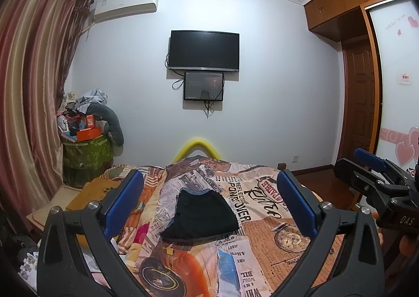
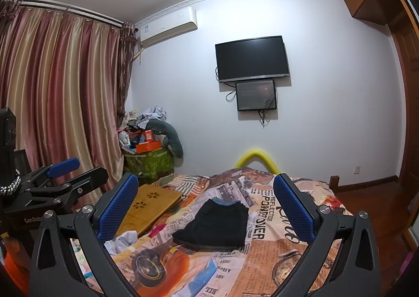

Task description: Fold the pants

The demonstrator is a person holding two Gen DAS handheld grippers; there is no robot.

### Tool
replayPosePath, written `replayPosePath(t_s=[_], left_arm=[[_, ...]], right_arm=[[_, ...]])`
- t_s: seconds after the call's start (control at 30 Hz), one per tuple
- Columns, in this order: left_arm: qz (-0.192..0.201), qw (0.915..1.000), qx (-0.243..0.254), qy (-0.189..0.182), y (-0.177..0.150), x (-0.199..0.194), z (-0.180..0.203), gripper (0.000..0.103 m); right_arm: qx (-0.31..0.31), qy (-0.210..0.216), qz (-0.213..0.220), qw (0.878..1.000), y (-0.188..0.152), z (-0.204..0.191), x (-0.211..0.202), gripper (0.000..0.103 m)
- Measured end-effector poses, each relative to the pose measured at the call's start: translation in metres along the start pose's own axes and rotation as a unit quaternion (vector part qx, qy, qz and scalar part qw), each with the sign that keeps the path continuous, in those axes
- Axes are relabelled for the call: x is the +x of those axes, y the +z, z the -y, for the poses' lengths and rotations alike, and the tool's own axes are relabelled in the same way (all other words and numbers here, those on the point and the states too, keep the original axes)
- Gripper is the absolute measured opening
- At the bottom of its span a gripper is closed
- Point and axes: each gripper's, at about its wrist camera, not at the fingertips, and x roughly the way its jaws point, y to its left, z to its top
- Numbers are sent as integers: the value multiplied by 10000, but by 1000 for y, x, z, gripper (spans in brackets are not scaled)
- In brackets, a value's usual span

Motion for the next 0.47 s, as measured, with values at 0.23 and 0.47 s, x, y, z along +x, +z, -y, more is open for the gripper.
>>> replayPosePath(t_s=[0.23,0.47], left_arm=[[-20,10000,-82,2,0,2,-1,103],[-53,10000,-82,-14,-1,2,-1,103]], right_arm=[[11,2,-7,10000,0,0,0,103],[23,-9,-27,10000,-2,0,-1,103]])
